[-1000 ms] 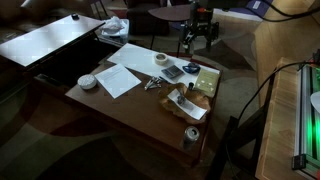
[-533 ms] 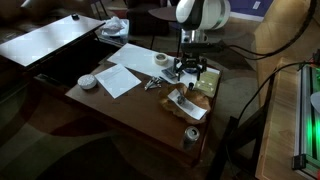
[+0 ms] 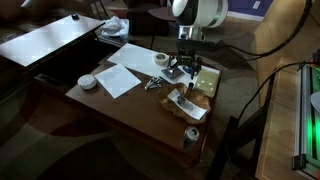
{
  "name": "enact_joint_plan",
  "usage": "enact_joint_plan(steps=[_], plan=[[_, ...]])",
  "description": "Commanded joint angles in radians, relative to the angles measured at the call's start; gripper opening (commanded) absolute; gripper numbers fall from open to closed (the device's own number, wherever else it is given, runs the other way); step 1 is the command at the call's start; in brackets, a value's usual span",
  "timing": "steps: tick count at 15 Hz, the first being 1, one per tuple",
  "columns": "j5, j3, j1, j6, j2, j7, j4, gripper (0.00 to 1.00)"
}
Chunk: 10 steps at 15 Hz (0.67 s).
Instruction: Pick up the silver measuring spoon and put it on the book
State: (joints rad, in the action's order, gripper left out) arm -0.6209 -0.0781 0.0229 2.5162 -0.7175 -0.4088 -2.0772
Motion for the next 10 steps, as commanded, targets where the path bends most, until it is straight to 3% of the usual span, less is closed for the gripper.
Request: enact_joint_plan(steps=[1,4,9,10], plan=[[-0.189,-0.077,0.065,0.145,-0.141,0.096,0.081,1.00],[-0.258,-0.063,0.050,0.248,-0.251,0.118,0.131,1.00],[-0.247,-0.055,0.042,0.272,-0.395,0.116,0.211,1.00],[-0.255,-0.063,0.044,0.300,-0.420,0.124,0.231,0.96]])
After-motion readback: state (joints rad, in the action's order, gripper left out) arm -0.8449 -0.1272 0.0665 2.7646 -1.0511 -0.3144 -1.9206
